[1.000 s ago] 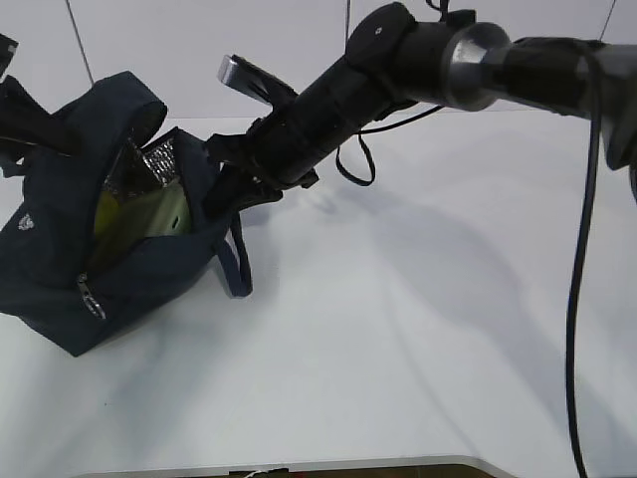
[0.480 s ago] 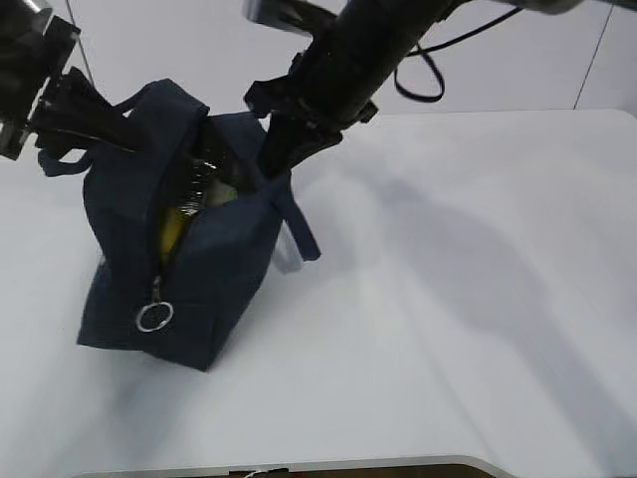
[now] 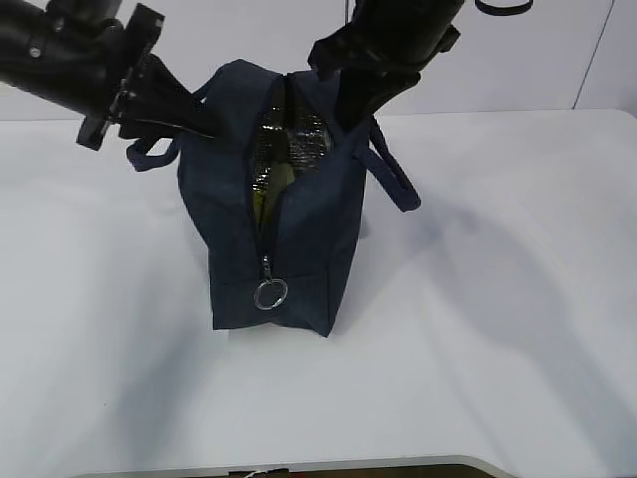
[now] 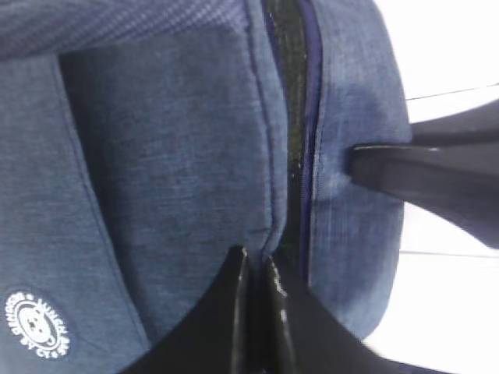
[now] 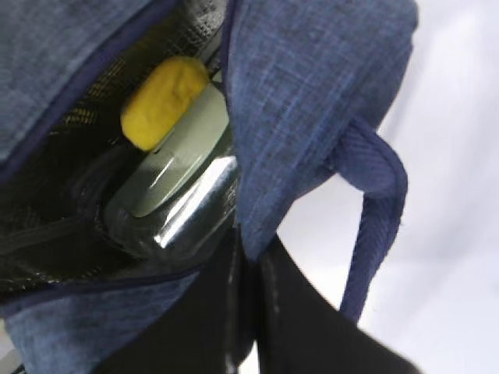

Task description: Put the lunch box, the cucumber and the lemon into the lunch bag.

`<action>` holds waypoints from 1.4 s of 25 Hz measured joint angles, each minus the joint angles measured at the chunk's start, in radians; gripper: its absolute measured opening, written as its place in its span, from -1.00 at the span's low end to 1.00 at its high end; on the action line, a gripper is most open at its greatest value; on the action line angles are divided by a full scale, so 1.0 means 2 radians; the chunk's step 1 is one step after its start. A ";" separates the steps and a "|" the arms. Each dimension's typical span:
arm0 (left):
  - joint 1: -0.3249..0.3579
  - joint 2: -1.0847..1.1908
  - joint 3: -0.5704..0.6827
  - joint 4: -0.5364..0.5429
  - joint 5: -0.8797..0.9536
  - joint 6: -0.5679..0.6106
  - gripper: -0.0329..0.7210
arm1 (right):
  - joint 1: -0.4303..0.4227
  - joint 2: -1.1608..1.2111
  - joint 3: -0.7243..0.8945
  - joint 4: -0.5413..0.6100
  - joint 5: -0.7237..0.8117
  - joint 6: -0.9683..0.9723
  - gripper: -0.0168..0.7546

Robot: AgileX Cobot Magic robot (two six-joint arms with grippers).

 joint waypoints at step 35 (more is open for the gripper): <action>-0.028 0.046 0.000 -0.055 -0.050 0.000 -0.19 | 0.000 0.006 0.001 0.001 -0.038 0.011 -0.01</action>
